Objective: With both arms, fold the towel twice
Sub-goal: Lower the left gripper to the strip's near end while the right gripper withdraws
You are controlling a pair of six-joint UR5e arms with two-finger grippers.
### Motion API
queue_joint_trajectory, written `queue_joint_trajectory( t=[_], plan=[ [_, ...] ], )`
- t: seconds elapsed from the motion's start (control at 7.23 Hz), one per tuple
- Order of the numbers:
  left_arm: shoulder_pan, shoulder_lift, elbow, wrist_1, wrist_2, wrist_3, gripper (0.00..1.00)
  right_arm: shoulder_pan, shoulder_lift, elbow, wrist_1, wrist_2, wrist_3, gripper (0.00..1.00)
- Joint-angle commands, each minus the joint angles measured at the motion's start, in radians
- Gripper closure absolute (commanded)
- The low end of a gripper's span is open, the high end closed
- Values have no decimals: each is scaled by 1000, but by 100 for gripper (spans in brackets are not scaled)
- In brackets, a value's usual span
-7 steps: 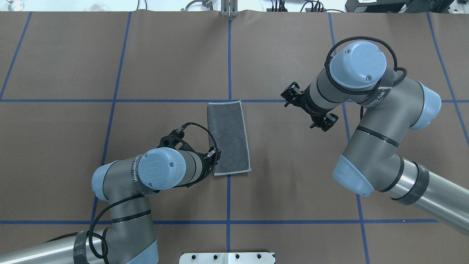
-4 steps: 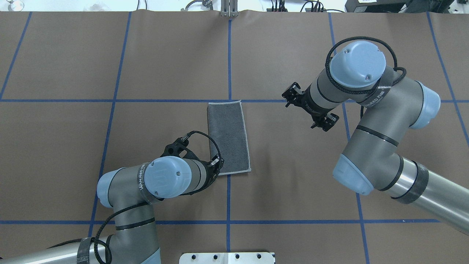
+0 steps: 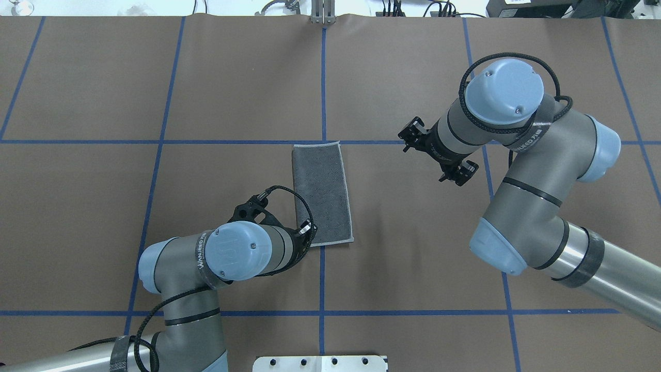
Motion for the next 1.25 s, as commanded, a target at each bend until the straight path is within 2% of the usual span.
queue_joint_trajectory(
  t=[0.0, 0.14, 0.69, 1.11],
  plan=[
    [0, -1, 0, -1, 0, 2, 94, 0, 0, 1, -3, -1, 0, 0],
    [0, -2, 0, -1, 1, 0, 100, 0, -2, -1, -4, -1, 0, 0],
    [-9, 16, -67, -1, -11, 12, 100, 3, -2, 2, -7, -2, 0, 0],
    [-8, 126, -164, -1, -12, 14, 100, 2, 0, 2, -7, -2, 0, 0]
  ],
)
